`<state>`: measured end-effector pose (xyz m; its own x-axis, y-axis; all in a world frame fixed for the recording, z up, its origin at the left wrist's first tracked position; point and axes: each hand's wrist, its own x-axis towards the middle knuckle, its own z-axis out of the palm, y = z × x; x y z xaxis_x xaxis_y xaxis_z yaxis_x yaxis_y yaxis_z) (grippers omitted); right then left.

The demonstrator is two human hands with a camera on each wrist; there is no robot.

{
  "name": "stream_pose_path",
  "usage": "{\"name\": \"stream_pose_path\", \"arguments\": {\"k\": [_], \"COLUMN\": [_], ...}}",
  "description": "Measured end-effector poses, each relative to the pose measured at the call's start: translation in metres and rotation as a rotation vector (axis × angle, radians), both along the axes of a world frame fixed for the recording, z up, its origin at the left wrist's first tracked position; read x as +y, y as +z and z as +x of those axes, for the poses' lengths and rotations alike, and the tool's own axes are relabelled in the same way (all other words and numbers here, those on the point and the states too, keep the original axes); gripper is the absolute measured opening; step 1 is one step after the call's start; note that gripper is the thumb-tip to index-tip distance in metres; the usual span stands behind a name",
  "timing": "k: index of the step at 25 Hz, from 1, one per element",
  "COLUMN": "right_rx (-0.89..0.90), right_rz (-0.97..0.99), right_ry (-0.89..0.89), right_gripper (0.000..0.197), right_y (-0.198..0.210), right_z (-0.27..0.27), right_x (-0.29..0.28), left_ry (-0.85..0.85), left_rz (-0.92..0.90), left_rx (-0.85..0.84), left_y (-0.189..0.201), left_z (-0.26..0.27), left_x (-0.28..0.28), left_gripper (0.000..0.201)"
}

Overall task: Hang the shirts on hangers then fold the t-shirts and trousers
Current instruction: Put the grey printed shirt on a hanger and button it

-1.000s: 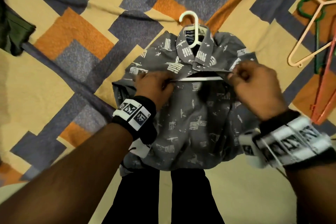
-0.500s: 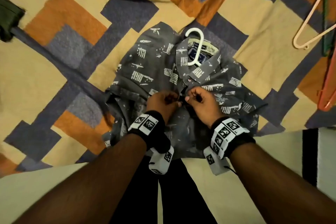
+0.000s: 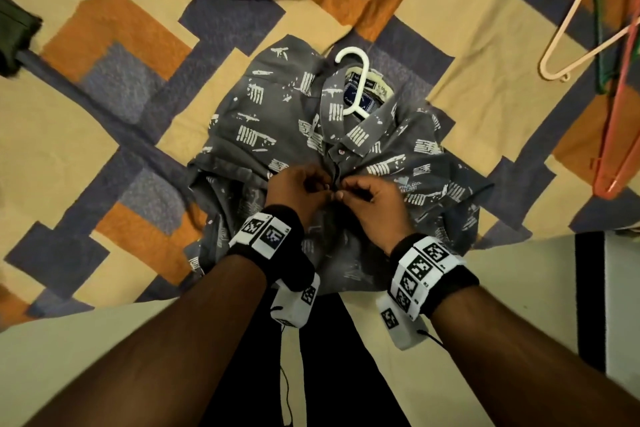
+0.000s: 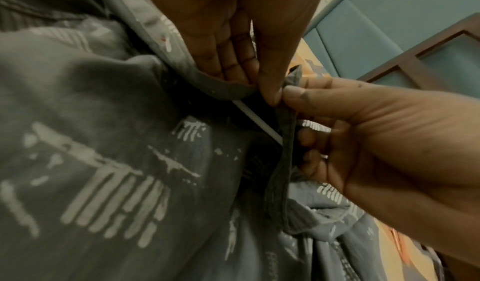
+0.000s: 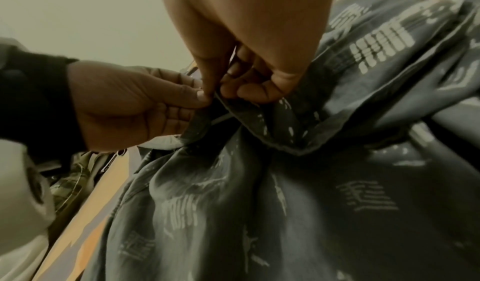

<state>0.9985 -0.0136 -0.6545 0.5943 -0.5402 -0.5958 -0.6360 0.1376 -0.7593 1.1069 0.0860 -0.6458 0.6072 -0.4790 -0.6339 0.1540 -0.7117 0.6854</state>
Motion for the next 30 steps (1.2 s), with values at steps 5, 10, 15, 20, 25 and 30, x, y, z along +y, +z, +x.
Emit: {"name": "stream_pose_path", "arguments": {"k": [5, 10, 15, 20, 25, 30], "right_rx": [-0.018, -0.02, -0.01, -0.014, -0.036, -0.017], "right_rz": [-0.019, 0.037, 0.114, 0.183, 0.202, 0.247], "right_ry": [0.017, 0.047, 0.006, -0.01, -0.025, -0.059], "right_gripper": [0.02, 0.028, 0.019, 0.018, 0.016, 0.023], "right_y": [-0.016, -0.019, -0.02, -0.022, -0.022, -0.019], "right_z": [-0.005, -0.012, -0.016, -0.012, -0.005, -0.003], "right_x": [0.009, 0.01, 0.011, 0.009, 0.007, 0.004], "left_ry": [-0.075, -0.105, -0.126, -0.031, -0.084, 0.018], "left_rz": [0.05, 0.109, 0.1, 0.082, 0.088, -0.034], "left_rx": [-0.073, -0.011, 0.01, 0.022, -0.057, -0.04], "left_y": [-0.004, -0.005, -0.006, -0.002, -0.004, -0.006], "left_z": [-0.005, -0.003, -0.002, -0.003, -0.005, -0.011], "left_x": [0.004, 0.009, 0.011, 0.01, 0.009, 0.01], "left_gripper": [0.015, 0.016, 0.018, 0.007, 0.011, 0.021]}}
